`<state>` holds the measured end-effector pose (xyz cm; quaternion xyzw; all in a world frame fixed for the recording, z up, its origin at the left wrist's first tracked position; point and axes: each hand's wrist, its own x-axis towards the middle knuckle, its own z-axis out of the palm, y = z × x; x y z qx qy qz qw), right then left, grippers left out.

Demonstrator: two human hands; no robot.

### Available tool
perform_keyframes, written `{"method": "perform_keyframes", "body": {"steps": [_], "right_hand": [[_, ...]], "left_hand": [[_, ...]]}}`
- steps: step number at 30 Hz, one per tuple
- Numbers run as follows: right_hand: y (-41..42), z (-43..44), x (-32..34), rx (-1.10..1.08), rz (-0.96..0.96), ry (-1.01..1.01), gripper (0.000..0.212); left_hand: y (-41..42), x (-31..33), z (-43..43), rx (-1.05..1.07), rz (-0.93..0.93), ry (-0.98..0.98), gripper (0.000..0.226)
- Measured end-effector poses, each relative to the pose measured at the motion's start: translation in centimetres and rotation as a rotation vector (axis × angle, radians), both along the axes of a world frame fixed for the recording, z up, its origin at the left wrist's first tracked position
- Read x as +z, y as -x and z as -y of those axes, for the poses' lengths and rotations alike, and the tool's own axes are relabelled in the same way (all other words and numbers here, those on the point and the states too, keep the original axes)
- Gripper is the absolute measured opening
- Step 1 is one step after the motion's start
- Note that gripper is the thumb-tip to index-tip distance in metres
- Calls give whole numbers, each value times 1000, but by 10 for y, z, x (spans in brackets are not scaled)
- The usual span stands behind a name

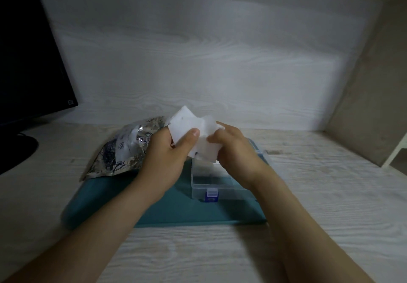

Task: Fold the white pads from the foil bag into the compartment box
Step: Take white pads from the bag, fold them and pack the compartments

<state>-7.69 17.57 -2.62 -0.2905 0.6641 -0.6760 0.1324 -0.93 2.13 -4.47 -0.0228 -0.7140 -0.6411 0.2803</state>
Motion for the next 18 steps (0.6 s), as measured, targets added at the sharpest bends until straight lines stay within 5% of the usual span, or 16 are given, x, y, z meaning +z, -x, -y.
{"method": "perform_keyframes", "body": {"steps": [5,11,18], "right_hand": [[3,0,2,13,87,49,48],[2,-4,3,-89,-34,59,37],[5,-7,1,-131,92,132,26]], "left_hand": [[2,2,5,74,14,-73,11],[4,2,14,173,10,-36,7],[8,0,18,219,-35,1,8]]}}
